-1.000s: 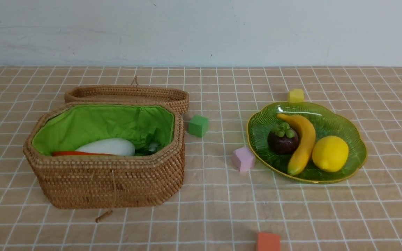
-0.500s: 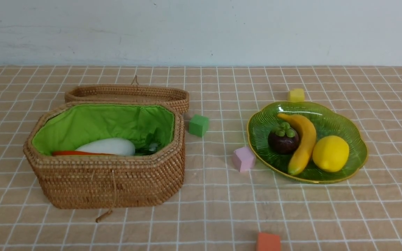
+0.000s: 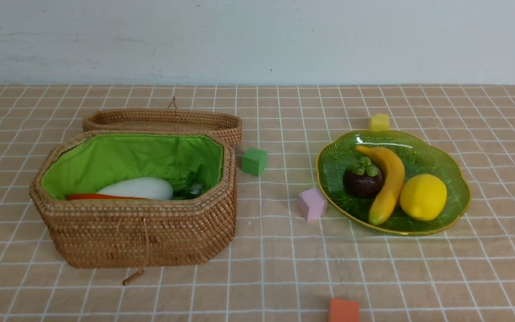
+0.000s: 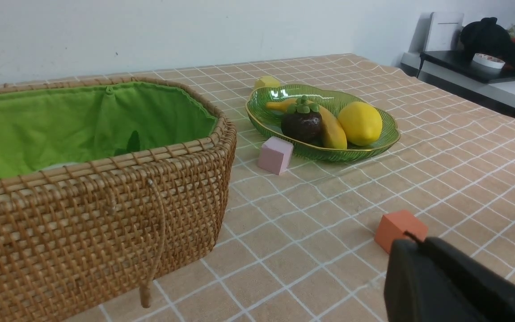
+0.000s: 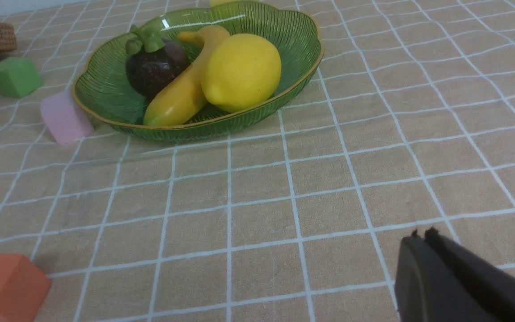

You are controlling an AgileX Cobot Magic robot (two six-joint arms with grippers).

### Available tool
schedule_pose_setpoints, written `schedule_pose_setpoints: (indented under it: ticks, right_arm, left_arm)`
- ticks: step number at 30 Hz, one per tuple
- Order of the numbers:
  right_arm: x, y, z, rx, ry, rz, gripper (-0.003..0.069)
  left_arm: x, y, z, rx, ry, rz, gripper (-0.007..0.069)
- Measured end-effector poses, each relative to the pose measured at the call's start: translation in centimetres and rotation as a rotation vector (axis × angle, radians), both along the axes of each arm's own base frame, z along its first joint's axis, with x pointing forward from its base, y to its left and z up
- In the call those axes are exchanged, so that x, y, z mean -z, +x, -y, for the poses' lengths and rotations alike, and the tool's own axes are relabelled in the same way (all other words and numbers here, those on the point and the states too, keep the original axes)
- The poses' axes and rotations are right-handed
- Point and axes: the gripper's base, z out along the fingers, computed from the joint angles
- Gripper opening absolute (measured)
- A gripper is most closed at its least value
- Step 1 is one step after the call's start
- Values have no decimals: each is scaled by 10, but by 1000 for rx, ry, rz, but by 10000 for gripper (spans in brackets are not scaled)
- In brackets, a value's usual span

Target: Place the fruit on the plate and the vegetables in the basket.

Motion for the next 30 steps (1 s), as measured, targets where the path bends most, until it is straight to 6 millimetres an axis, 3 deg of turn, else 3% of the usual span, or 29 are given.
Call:
schedule_pose_setpoints:
  ticks: [18,22,25,30]
  right_arm:
    - [0,0,0,0,0,0,2]
    - [0,0,0,0,0,0,3]
    - [0,0,0,0,0,0,7]
    - [0,0,0,0,0,0,13]
  left_arm:
    - [3,2,0,-17,29,31,5]
    - [13,9,-6,-216,24,32,-13]
    - [33,15,-13,-406,-21,-36,-13]
    - [52,18,-20,-565,-75,-162,-13]
